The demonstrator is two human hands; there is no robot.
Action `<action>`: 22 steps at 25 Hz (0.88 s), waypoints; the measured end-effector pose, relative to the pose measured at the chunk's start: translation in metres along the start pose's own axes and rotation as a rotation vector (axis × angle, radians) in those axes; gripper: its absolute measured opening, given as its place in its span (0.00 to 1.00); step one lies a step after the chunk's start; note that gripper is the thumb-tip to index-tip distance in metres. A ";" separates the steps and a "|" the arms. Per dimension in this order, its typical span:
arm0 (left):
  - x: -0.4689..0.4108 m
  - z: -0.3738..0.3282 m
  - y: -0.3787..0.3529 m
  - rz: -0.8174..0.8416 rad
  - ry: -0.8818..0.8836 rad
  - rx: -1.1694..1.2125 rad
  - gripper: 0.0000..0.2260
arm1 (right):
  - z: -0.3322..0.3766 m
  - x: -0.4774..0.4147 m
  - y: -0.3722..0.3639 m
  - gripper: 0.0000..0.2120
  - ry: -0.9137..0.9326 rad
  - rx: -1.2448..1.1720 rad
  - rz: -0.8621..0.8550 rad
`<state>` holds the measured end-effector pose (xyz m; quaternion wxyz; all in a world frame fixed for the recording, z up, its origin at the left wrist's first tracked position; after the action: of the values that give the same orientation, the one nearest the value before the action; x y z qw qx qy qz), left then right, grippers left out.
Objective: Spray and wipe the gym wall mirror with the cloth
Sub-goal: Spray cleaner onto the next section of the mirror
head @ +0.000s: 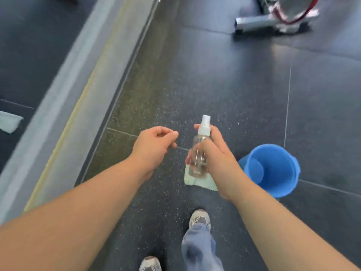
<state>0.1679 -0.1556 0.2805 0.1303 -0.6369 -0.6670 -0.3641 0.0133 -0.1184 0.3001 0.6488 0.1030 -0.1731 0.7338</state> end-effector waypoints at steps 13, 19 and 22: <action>0.248 -0.378 0.316 -0.807 -0.482 -0.088 0.15 | 0.467 0.031 -0.179 0.12 0.420 -0.096 0.464; 0.291 -0.372 0.444 -1.085 -0.520 -0.073 0.18 | 0.545 0.026 -0.300 0.26 0.703 0.184 0.561; 0.302 -0.381 0.511 -1.205 -0.535 -0.104 0.18 | 0.583 0.012 -0.355 0.25 0.893 0.318 0.460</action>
<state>0.4931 -0.2150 0.9035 -0.2972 -0.2260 -0.8976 -0.2342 0.3190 -0.2991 0.8833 0.4580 -0.1633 0.2157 0.8468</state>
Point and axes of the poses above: each hand's wrist, its own x-axis away from the middle knuckle, its own y-axis out of the back of the hand, z = x × y, the point moved 8 cm from there along -x, towards the middle knuckle, and after that the axes turned 9 degrees about y, right-handed, at the moved point
